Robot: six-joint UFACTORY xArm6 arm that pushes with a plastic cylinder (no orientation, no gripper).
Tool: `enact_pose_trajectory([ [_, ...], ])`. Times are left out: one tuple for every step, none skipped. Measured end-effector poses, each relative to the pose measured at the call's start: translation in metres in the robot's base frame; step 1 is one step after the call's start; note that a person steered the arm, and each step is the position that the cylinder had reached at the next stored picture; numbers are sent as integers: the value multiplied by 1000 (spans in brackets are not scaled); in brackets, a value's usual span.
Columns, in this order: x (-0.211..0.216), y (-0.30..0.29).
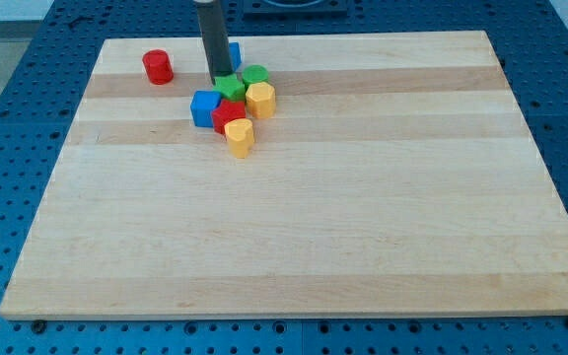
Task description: Move the red circle closer to the yellow hexagon
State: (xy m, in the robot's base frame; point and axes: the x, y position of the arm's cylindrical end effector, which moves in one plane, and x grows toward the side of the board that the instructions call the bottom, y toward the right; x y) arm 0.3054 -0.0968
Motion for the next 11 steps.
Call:
enact_pose_trajectory([
  [16, 11],
  [14, -40],
  [11, -104],
  [-14, -148],
  [-50, -156],
  [-60, -142],
  [-55, -125],
  [-37, -98],
  [-13, -56],
  [1, -28],
  [1, 1],
])
